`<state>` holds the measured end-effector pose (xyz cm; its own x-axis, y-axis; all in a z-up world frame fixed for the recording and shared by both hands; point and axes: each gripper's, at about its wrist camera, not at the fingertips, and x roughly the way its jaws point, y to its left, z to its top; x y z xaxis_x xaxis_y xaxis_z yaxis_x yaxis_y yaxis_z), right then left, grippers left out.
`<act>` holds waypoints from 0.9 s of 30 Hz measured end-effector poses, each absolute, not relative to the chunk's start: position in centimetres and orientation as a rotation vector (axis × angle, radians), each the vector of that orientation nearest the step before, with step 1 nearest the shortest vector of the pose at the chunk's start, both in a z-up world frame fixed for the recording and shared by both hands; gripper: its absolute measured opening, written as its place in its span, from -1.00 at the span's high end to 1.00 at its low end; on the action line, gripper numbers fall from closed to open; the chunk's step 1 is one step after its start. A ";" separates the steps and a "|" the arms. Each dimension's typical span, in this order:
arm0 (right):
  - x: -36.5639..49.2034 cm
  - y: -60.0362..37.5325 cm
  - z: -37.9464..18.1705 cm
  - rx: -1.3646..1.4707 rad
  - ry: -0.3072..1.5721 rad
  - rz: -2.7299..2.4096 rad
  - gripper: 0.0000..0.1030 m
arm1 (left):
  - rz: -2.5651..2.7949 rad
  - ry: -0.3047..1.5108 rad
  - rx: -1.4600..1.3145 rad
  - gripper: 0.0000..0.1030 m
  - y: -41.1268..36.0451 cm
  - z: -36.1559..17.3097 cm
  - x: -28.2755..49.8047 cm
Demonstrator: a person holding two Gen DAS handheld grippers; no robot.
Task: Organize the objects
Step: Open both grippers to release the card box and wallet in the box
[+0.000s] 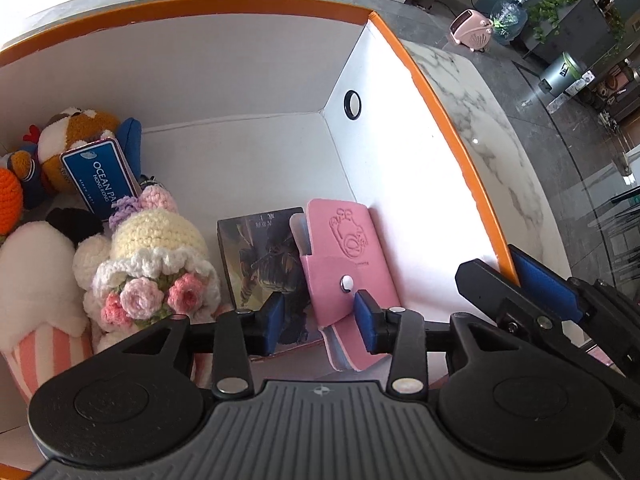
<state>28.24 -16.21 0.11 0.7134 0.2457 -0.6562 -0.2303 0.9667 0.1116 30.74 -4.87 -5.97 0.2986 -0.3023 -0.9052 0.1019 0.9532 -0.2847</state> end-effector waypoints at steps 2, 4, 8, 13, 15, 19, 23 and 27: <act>28.3 -16.3 -0.1 0.042 0.748 0.283 0.40 | -0.252 1.250 -0.180 0.05 -4.6 -5.8 30.5; 28.3 -16.2 -0.3 0.047 0.755 0.291 0.40 | -0.245 1.261 -0.184 0.04 -4.3 -5.6 30.4; 28.1 -16.4 -0.2 0.060 0.750 0.281 0.40 | -0.276 1.246 -0.246 0.18 -3.1 -5.4 30.2; 28.7 -17.7 -0.2 0.129 0.755 0.255 0.40 | -0.284 1.203 -0.310 0.55 -1.1 -4.7 29.9; 28.8 -17.9 -0.2 0.142 0.756 0.256 0.42 | -0.287 1.202 -0.302 0.68 -0.9 -4.8 29.9; 28.9 -17.7 -0.5 0.130 0.765 0.261 0.49 | -0.286 1.215 -0.297 0.80 -1.7 -5.3 30.0; 28.9 -17.5 -0.8 0.135 0.774 0.279 0.59 | -0.282 1.217 -0.302 0.80 -2.6 -5.3 30.3; 28.9 -17.2 -0.8 0.137 0.779 0.295 0.62 | -0.293 1.227 -0.320 0.79 -2.2 -5.2 30.4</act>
